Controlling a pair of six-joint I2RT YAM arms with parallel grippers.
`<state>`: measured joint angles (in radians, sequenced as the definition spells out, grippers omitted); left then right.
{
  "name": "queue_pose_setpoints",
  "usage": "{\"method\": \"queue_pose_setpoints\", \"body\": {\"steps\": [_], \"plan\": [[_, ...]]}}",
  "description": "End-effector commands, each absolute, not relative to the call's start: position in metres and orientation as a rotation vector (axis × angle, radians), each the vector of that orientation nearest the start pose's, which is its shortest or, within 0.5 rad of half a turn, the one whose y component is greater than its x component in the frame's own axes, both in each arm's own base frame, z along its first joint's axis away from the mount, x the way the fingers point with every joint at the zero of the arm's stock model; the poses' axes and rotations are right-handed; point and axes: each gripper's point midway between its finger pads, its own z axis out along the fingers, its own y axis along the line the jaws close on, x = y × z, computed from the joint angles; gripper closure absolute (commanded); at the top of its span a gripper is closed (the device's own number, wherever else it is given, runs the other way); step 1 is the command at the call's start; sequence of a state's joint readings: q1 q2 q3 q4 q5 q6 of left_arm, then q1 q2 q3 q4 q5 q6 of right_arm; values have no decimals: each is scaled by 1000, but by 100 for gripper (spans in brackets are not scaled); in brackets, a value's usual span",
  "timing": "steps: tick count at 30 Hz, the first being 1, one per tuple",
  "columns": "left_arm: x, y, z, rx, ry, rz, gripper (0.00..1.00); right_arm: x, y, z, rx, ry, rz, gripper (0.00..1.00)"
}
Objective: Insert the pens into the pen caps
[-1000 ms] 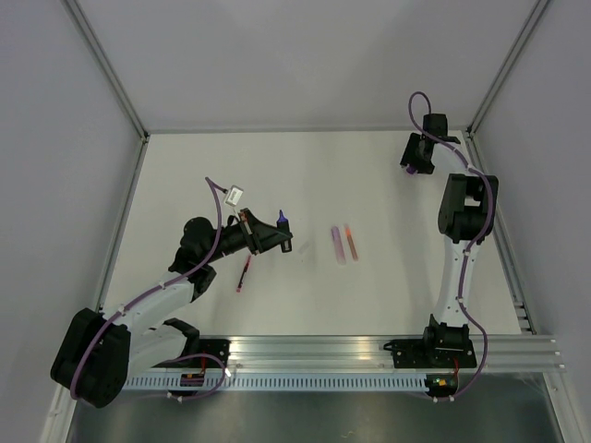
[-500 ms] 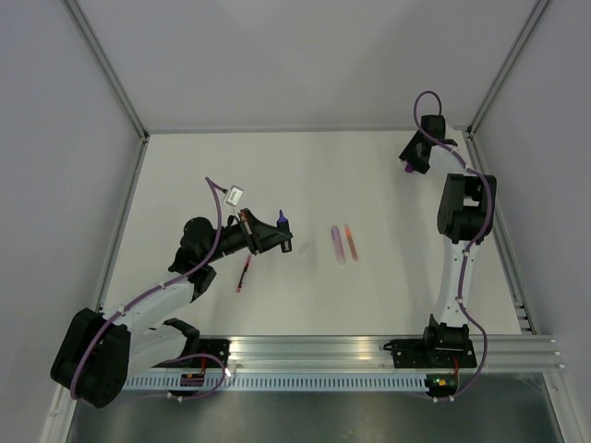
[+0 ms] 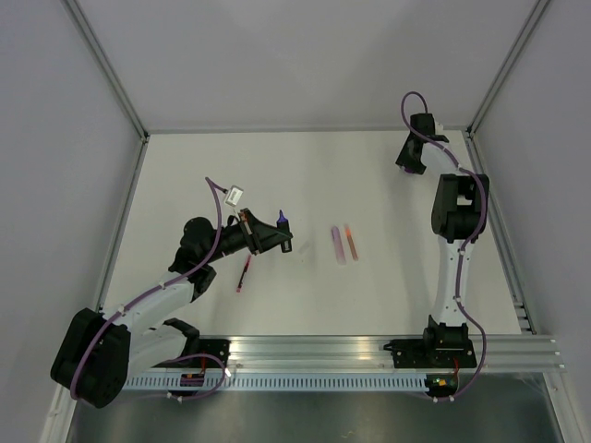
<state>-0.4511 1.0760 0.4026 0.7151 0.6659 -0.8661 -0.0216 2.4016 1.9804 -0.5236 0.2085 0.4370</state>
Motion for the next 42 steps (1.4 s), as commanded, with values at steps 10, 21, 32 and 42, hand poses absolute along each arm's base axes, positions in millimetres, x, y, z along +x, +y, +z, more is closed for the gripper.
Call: {"method": "queue_pose_setpoints", "body": {"steps": [10,21,32,42], "plan": [[222,-261,238,282,1679,-1550,98,567,-48,-5,658,2481,-236,45],[223,-261,238,282,1680,-1548,98,567,-47,-10,616,2495,-269,49],[223,-261,238,282,1680,-1548,98,573,-20,-14,534,2514,-201,69],[220,-277,233,387,1731,-1509,98,556,-10,2,456,2510,-127,100]]}}
